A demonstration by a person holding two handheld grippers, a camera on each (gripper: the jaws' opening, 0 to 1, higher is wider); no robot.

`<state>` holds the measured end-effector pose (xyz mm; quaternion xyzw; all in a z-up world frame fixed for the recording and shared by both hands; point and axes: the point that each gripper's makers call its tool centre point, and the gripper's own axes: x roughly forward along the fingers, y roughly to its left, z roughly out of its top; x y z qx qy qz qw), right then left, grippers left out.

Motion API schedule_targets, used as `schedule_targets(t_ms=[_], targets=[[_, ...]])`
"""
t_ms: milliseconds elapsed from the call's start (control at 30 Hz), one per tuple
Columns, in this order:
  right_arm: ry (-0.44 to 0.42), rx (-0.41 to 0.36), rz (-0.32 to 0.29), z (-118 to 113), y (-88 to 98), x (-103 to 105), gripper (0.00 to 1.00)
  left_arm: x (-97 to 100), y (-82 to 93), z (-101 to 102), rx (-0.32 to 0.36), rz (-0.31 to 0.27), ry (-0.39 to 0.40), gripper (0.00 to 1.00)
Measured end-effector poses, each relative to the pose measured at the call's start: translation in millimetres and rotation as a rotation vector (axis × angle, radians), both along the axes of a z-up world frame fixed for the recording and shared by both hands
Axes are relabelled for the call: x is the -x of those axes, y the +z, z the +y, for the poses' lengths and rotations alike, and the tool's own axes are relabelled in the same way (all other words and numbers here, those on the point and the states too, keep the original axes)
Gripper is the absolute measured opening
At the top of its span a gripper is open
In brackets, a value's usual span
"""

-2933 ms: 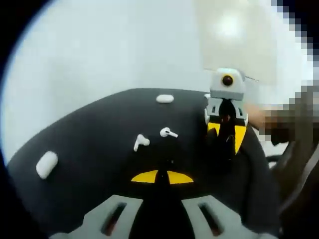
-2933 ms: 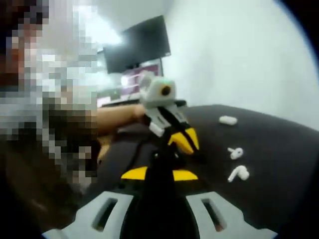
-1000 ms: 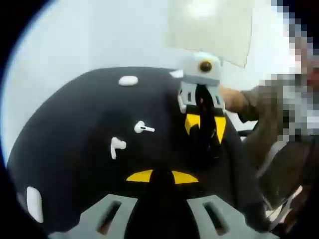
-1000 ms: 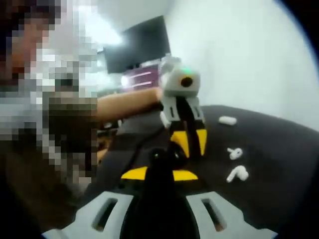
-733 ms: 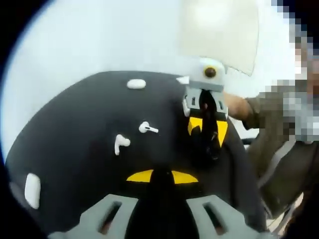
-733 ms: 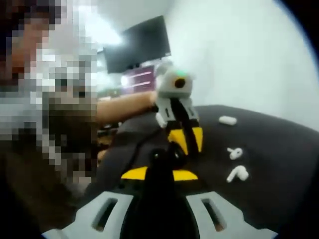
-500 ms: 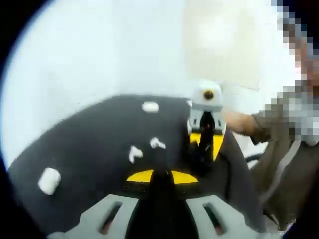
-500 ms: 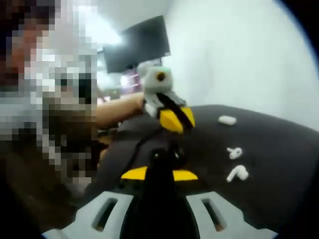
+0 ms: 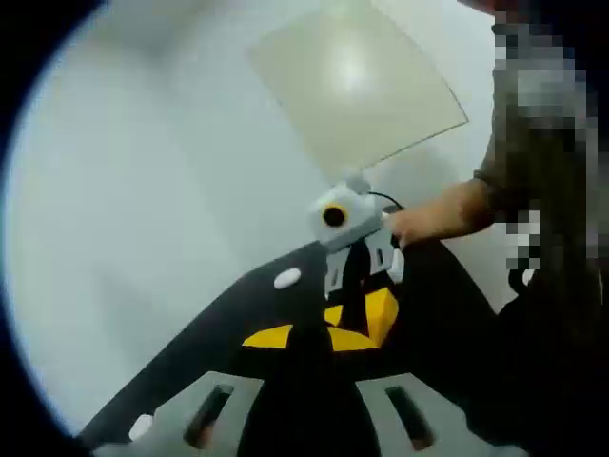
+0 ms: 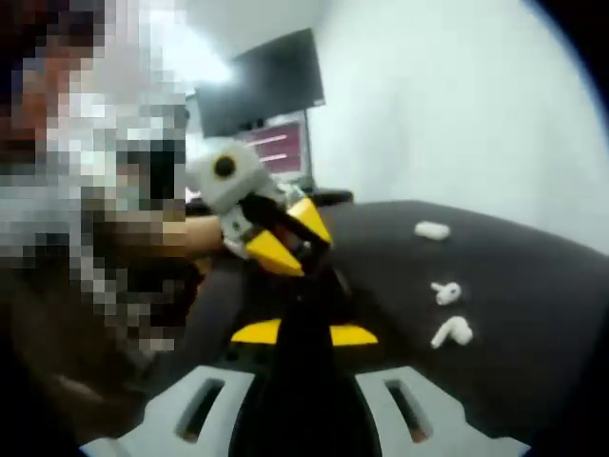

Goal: Pick up three earphones and place each one into its charging case using tactile feedback, ensure that each earphone is properly inserted and securely positioned inside the case.

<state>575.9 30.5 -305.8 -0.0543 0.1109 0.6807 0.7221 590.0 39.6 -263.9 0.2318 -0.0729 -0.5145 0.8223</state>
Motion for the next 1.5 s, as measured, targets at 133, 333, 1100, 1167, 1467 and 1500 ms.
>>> schedule_targets(t_ms=[133, 333, 1100, 1167, 1467, 1500], targets=[[0.002, -0.001, -0.002, 0, 0.0, -1, 0.18, -2.7, 1.6, -4, 0.004, -0.016, 0.002, 0.1], [0.004, 0.0, -0.006, 0, 0.1, -1, 0.18, -2.3, -3.8, -5, 0.008, -0.04, 0.004, 0.1], [0.006, 0.001, -0.025, 0, -0.3, 2, 0.18, 11.8, -2.6, 8, -0.018, -0.115, 0.004, 0.1], [0.006, 0.002, -0.029, 0, -0.3, 2, 0.18, 12.3, -2.8, 7, -0.028, -0.138, 0.007, 0.1], [0.009, 0.003, -0.041, 0, 0.2, 1, 0.18, 9.0, -3.0, -4, -0.094, -0.172, 0.026, 0.1], [0.009, 0.003, -0.041, 0, 0.1, 1, 0.18, 8.7, -3.3, -4, -0.105, -0.175, 0.031, 0.1]])
